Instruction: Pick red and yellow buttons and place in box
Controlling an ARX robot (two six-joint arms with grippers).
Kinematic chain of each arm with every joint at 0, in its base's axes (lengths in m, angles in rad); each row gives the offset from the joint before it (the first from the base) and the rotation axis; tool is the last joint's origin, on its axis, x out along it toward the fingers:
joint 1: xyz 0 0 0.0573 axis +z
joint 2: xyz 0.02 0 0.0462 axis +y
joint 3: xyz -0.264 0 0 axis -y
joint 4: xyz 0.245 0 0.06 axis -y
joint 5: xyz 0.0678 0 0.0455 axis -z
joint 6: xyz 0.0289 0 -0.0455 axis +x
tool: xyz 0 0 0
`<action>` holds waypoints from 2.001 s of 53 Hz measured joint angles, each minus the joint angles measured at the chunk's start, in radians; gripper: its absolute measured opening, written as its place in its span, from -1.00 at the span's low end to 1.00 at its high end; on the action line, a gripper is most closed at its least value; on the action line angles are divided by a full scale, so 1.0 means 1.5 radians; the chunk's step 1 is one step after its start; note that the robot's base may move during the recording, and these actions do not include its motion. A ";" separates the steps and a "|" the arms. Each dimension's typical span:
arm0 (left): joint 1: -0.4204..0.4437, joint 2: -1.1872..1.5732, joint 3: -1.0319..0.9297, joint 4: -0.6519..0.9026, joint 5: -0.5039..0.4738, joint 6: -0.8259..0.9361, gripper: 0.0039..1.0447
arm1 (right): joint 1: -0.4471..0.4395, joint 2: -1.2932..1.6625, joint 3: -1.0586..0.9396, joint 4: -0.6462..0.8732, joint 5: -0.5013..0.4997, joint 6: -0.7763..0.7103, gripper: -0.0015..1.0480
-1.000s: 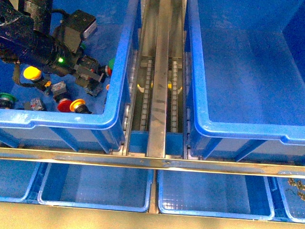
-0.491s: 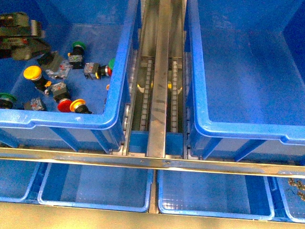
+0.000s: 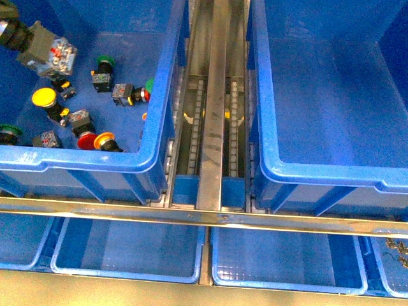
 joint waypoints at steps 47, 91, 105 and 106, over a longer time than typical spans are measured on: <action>-0.394 0.106 0.059 0.060 -0.133 -0.333 -0.34 | 0.000 0.000 0.000 0.000 0.000 0.000 0.88; -0.229 0.167 0.114 0.036 0.009 -0.448 -0.34 | 0.000 0.000 0.000 0.000 0.000 0.000 0.88; -0.255 0.252 0.208 0.044 0.038 -0.476 -0.34 | 0.000 0.000 0.000 0.000 0.000 0.000 0.88; -0.258 0.259 0.216 0.044 0.038 -0.479 -0.34 | 0.000 0.000 0.000 0.000 0.000 0.000 0.88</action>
